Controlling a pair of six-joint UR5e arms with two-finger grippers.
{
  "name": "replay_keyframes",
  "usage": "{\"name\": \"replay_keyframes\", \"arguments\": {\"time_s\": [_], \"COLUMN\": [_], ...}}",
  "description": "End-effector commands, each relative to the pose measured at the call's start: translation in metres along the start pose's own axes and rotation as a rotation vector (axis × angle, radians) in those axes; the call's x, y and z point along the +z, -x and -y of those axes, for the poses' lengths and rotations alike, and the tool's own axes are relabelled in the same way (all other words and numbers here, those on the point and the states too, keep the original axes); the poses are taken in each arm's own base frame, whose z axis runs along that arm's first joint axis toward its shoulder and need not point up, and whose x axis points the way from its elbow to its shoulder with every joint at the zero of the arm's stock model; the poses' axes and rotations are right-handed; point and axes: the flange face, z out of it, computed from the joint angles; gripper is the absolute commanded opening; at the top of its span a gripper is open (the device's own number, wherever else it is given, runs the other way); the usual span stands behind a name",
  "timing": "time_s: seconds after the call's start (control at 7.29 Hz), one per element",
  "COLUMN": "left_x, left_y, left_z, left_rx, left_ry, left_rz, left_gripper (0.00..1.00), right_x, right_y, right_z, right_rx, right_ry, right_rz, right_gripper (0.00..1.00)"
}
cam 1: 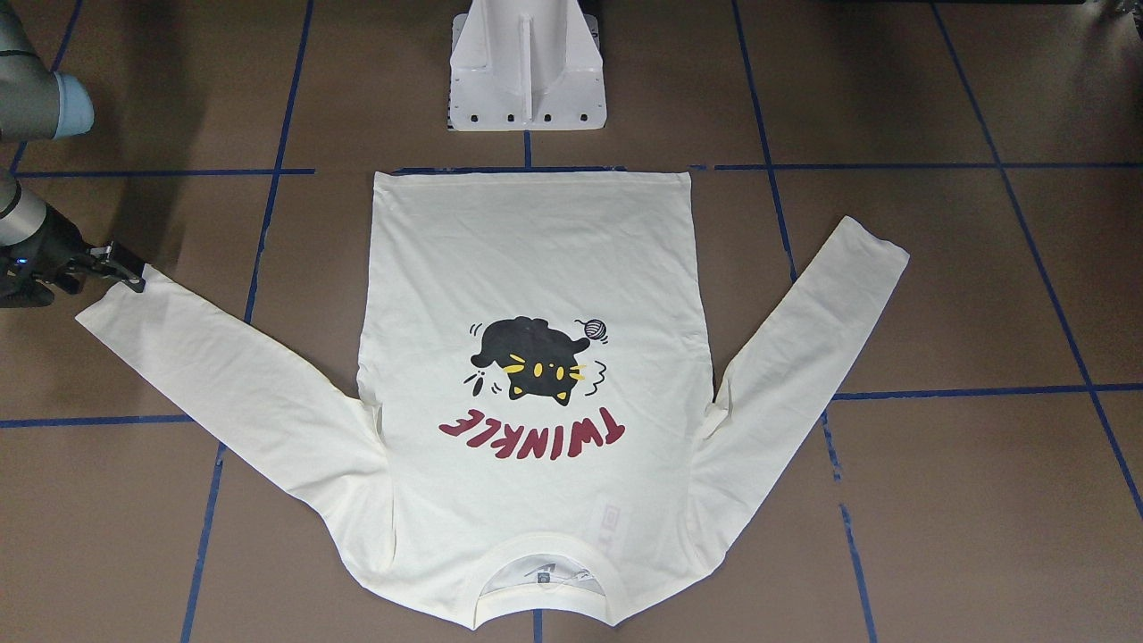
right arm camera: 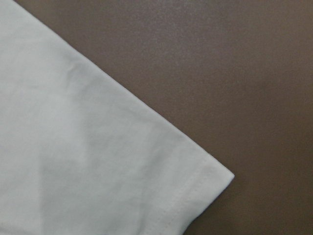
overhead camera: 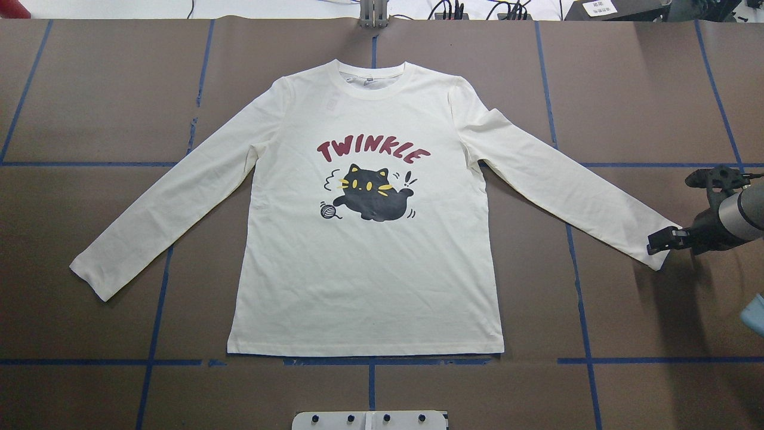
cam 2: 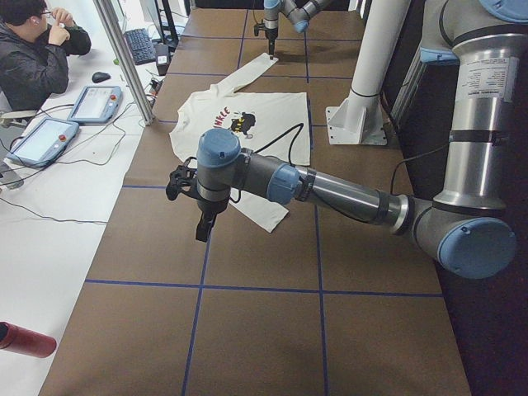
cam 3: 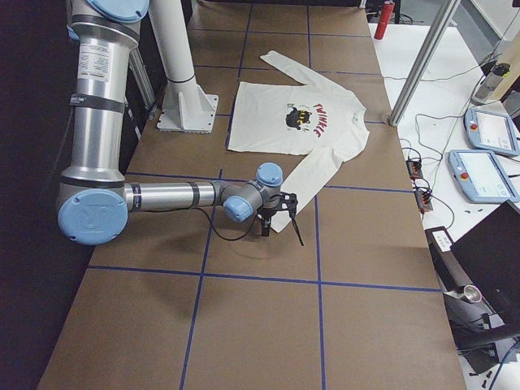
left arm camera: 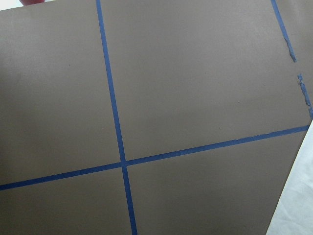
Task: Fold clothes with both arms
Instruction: 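Move the right gripper to the cuff of the sleeve nearest it and grasp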
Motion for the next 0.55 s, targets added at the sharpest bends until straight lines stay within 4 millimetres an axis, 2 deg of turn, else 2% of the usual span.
{"name": "replay_keyframes", "arguments": {"time_s": [0.0,0.27,0.41], "left_x": [0.0004,0.0004,0.0009], "left_y": [0.0006,0.0006,0.0011], "left_z": [-0.0003,-0.0003,-0.0004], "left_rx": [-0.002,-0.002,-0.003], "left_ry": [0.002,0.002,0.003], "left_rz": [0.001,0.001,0.001], "left_gripper": [1.0,1.0,1.0], "right_x": [0.0002,-0.0021,-0.0054], "right_y": [-0.0002,0.0033,0.0069], "right_z": [0.0002,0.0005,0.0006], "right_rx": [0.002,-0.004,-0.009], "right_ry": [0.001,0.001,-0.003], "right_rz": [0.001,0.008,0.015], "right_gripper": [0.65,0.22,0.06]}}
